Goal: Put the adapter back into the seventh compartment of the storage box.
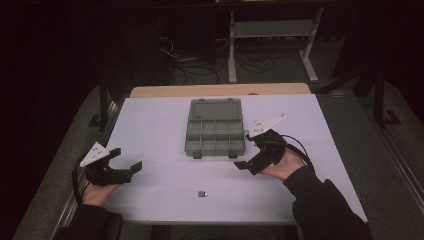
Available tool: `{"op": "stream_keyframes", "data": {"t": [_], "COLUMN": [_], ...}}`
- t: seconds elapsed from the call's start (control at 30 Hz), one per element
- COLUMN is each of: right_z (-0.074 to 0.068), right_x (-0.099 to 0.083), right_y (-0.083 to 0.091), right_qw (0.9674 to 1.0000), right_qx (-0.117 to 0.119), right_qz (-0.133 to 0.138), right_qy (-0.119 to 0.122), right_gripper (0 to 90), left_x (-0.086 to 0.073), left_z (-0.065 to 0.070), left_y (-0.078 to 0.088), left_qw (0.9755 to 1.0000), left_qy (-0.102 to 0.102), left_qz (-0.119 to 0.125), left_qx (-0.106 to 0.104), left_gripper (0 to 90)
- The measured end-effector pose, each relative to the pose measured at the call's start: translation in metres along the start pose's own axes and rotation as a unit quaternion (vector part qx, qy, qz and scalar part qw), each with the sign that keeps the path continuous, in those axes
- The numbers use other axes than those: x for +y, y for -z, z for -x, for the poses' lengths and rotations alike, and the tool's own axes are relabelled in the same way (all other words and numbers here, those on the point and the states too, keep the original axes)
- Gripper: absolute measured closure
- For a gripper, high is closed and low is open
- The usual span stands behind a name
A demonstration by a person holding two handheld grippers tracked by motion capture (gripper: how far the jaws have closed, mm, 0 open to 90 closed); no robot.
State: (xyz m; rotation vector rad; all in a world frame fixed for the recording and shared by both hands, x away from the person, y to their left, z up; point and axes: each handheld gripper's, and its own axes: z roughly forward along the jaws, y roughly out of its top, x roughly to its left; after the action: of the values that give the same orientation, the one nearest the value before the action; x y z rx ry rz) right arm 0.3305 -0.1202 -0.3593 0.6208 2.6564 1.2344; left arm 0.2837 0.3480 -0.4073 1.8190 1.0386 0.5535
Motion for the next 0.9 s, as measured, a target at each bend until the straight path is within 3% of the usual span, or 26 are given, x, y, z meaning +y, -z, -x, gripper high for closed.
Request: {"op": "stream_keyframes", "data": {"t": [0.9], "right_z": [-0.020], "right_x": [0.010], "right_y": [-0.033], "right_qw": [0.9981], "right_qx": [0.039], "right_qz": [-0.036], "right_qy": [0.031], "right_gripper": [0.0], "left_x": [0.000], "left_z": [0.001], "left_y": [0.000], "left_qw": [1.0000], "left_qy": [-0.001], "left_qz": [0.001], "left_qx": [-0.002], "left_gripper": [0.0]}}
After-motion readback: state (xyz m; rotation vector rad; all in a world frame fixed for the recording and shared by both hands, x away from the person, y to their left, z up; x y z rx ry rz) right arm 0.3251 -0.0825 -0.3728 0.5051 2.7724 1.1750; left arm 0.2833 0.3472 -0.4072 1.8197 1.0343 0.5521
